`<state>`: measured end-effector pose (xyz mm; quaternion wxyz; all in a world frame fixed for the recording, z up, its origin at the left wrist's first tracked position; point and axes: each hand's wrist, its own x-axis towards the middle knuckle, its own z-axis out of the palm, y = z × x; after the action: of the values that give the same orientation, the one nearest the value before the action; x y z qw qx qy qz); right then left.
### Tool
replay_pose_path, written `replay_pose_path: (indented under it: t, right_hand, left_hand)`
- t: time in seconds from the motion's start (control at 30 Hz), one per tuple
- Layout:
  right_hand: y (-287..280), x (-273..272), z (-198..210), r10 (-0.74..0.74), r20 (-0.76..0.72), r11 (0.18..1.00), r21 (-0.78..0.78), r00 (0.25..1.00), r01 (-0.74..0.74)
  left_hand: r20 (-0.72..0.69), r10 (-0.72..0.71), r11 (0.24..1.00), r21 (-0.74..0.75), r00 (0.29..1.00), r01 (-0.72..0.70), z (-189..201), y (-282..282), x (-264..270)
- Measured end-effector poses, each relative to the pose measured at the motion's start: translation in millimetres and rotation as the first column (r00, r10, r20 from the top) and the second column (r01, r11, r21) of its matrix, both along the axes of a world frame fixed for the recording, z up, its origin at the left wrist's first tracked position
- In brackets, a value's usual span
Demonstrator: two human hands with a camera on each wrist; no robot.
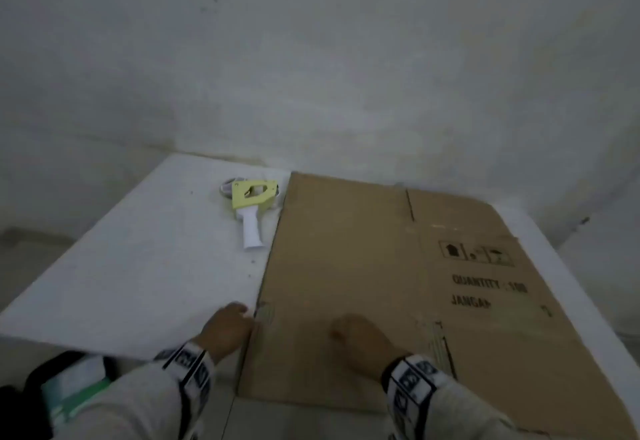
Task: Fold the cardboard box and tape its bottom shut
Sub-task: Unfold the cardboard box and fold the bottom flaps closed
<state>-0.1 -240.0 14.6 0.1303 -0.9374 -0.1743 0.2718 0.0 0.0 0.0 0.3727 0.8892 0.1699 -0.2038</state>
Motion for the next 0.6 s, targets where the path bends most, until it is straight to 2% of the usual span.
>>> replay_pose_path:
  t: [0.13, 0.23, 0.33, 0.4, 0.53, 0.6]
  right_hand:
    - [24, 21, 0, -0.025, 0.017, 0.999, -0.023, 1.0, 0.025]
    - [43, 26, -8, 0.008, 0.032, 0.999, -0.053, 0.999, -0.006]
    - [55, 31, -11, -0.004, 0.054, 0.999, -0.051, 0.999, 0.007]
    - [62, 29, -12, 0.021, 0.042, 0.998, -0.059, 0.999, -0.019]
    - [67, 19, -14, 0.071, 0.071, 0.995, -0.077, 0.995, -0.066]
    - [65, 17, -15, 0.081, 0.086, 0.994, -0.079, 0.993, -0.074]
  left_hand:
    - [-0.039, 0.018, 0.998, -0.056, 0.999, -0.02, -2, -5, 19]
    - [-0.022, 0.038, 0.998, -0.044, 0.999, -0.039, -10, -9, 26]
    - [-0.011, 0.1, 0.993, -0.065, 0.995, -0.1, -10, -12, 31]
    - [-0.057, 0.135, 0.987, -0.082, 0.989, -0.139, -12, -16, 35]
    - [-0.141, 0.197, 0.956, -0.192, 0.97, -0.222, -11, -19, 41]
    - [-0.127, 0.225, 0.937, -0.245, 0.966, -0.251, -8, -19, 43]
